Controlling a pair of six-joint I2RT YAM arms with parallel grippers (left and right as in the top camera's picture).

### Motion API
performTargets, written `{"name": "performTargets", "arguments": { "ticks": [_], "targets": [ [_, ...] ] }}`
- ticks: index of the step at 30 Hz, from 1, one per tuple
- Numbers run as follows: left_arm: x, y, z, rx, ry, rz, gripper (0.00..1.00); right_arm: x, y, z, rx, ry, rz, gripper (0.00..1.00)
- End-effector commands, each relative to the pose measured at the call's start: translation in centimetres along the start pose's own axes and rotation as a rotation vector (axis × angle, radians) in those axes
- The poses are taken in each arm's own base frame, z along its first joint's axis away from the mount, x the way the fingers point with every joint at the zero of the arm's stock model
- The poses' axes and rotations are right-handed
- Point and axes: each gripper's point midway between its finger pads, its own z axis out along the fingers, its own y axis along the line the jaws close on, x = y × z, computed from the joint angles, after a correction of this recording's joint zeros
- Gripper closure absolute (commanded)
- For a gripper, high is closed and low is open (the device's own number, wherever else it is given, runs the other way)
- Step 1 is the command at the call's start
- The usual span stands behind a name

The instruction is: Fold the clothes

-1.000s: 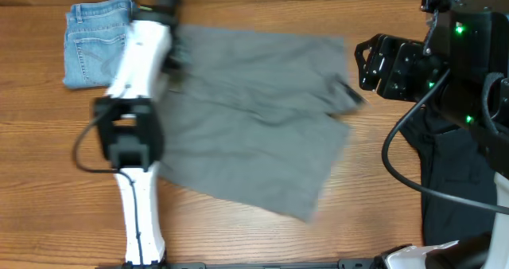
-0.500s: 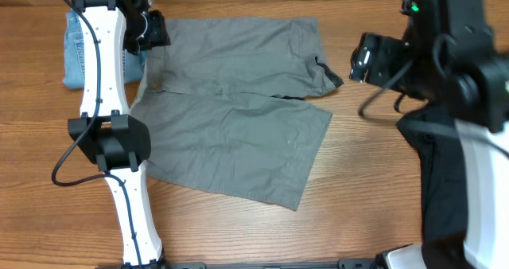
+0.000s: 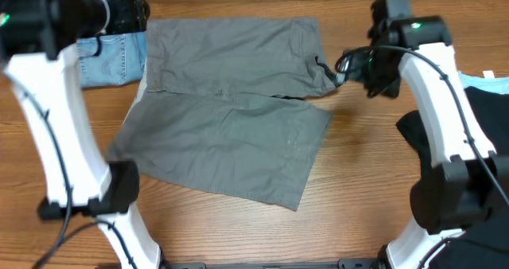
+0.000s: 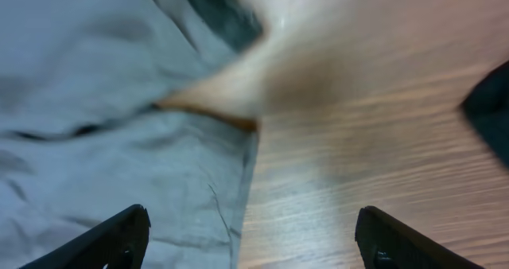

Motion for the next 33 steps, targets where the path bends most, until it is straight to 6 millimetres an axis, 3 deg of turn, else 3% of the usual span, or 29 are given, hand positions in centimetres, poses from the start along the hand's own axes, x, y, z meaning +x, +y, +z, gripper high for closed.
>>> {"name": "performTargets", "arguments": {
  "ticks": [1, 4, 6, 11, 12, 14, 17, 18, 19, 25, 27, 28, 30, 33],
  "targets": [
    [-0.2, -1.7, -4.6, 0.027, -0.093, 0.045, 0.31, 3.2, -0.3, 4.5, -0.028, 0.167, 0.011, 0.15],
    [-0.2, -2.4, -7.4, 0.031, -0.15, 0.059, 0.29, 4.4, -0.2, 7.6, -0.07, 0.201, 0.016, 0.22],
    [0.0, -2.8, -9.4, 0.034, -0.19, 0.068, 0.27, 4.8, 1.3, 9.8, -0.188, 0.192, -0.021, 0.26],
    [0.1, -2.8, -10.7, 0.017, -0.219, 0.074, 0.21, 4.6, 1.8, 12.9, -0.258, 0.127, -0.016, 0.27],
    [0.1, -2.8, -10.7, 0.017, -0.219, 0.074, 0.2, 4.6, 2.0, 13.1, -0.275, 0.121, -0.019, 0.34],
    [0.1, -2.8, -10.7, 0.016, -0.218, 0.074, 0.2, 4.6, 2.2, 13.5, -0.295, 0.111, -0.024, 0.68],
    [0.1, -2.8, -10.7, 0.017, -0.217, 0.073, 0.2, 3.5, -0.8, 13.0, -0.152, 0.075, -0.009, 0.96],
    [0.1, -2.8, -10.6, 0.017, -0.216, 0.073, 0.19, 1.9, -3.9, 11.5, -0.023, 0.038, 0.027, 0.96],
    [0.1, -2.8, -10.6, 0.017, -0.213, 0.072, 0.19, 0.9, -5.1, 10.4, 0.019, 0.016, 0.049, 0.96],
    [0.6, -2.4, -9.3, 0.009, -0.167, 0.061, 0.16, -4.0, -7.3, 5.5, -0.042, -0.089, 0.148, 0.93],
    [1.0, -2.1, -8.5, 0.007, -0.134, 0.054, 0.14, -4.2, -7.5, 5.0, -0.071, -0.086, 0.166, 0.44],
    [1.2, -2.0, -8.1, 0.006, -0.117, 0.051, 0.14, -4.0, -7.6, 4.9, -0.082, -0.072, 0.174, 0.31],
    [1.6, -1.8, -7.3, 0.003, -0.085, 0.066, 0.07, -2.8, -7.8, 4.8, -0.099, -0.017, 0.175, 0.29],
    [1.9, -1.8, -7.4, 0.001, -0.079, 0.093, 0.07, -1.2, -8.0, 4.5, -0.118, 0.047, 0.189, 0.33]
  ]
}}
